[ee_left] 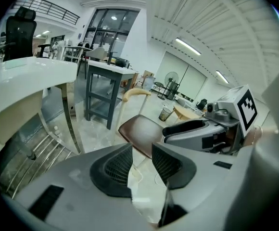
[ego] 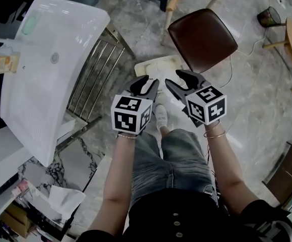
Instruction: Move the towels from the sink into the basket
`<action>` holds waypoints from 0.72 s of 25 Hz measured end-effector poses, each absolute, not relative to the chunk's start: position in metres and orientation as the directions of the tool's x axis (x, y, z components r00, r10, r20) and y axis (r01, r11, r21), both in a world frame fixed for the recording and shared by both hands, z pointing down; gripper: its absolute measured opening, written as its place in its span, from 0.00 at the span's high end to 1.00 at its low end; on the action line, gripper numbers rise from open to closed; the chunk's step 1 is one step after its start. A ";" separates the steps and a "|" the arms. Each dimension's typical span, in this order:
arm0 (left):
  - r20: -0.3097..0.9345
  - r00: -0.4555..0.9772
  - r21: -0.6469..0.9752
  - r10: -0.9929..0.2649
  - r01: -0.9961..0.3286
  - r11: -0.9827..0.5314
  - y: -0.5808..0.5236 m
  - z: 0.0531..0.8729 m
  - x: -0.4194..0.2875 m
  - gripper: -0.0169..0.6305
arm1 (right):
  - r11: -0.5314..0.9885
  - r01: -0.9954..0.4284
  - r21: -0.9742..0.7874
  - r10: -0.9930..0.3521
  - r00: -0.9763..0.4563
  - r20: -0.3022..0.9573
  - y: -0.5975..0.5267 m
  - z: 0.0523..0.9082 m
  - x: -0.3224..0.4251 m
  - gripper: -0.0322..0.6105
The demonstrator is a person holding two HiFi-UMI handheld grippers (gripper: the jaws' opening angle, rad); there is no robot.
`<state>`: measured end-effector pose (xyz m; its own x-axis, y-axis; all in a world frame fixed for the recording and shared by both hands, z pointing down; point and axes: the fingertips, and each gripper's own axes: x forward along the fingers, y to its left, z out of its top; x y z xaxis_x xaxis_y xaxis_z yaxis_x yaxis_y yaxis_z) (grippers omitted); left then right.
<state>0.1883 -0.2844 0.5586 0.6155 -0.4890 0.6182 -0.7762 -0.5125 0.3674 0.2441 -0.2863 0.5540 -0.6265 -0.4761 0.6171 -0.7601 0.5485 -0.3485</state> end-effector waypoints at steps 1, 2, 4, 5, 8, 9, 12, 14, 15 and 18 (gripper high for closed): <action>0.611 0.617 0.366 -0.496 -0.776 -0.514 -0.283 0.552 0.188 0.78 | 0.567 -0.748 -0.345 -0.469 -0.638 0.611 -0.284 0.548 0.242 0.64; 0.605 0.616 0.361 -0.505 -0.778 -0.515 -0.282 0.545 0.186 0.78 | 0.586 -0.735 -0.340 -0.462 -0.648 0.605 -0.283 0.542 0.239 0.64; 0.590 0.610 0.348 -0.529 -0.783 -0.516 -0.282 0.532 0.183 0.79 | 0.623 -0.711 -0.326 -0.449 -0.667 0.595 -0.281 0.530 0.234 0.64; 0.580 0.608 0.341 -0.543 -0.786 -0.517 -0.281 0.525 0.181 0.81 | 0.643 -0.696 -0.320 -0.440 -0.677 0.590 -0.278 0.525 0.232 0.65; 0.545 0.604 0.318 -0.582 -0.791 -0.522 -0.277 0.505 0.175 0.89 | 0.703 -0.647 -0.296 -0.404 -0.705 0.582 -0.267 0.508 0.224 0.65; 0.538 0.604 0.313 -0.588 -0.791 -0.525 -0.276 0.500 0.173 0.89 | 0.718 -0.636 -0.284 -0.397 -0.709 0.583 -0.265 0.503 0.222 0.65; 0.519 0.603 0.306 -0.605 -0.792 -0.527 -0.270 0.481 0.166 0.91 | 0.742 -0.617 -0.260 -0.392 -0.715 0.579 -0.258 0.486 0.215 0.65; 0.500 0.613 0.315 -0.612 -0.787 -0.531 -0.267 0.467 0.165 0.91 | 0.745 -0.618 -0.251 -0.399 -0.714 0.575 -0.256 0.474 0.212 0.65; 0.490 0.620 0.317 -0.613 -0.782 -0.537 -0.266 0.461 0.165 0.91 | 0.745 -0.620 -0.245 -0.404 -0.712 0.574 -0.256 0.468 0.211 0.66; 0.473 0.640 0.295 -0.606 -0.762 -0.576 -0.262 0.443 0.167 0.91 | 0.746 -0.620 -0.242 -0.414 -0.717 0.560 -0.253 0.452 0.207 0.77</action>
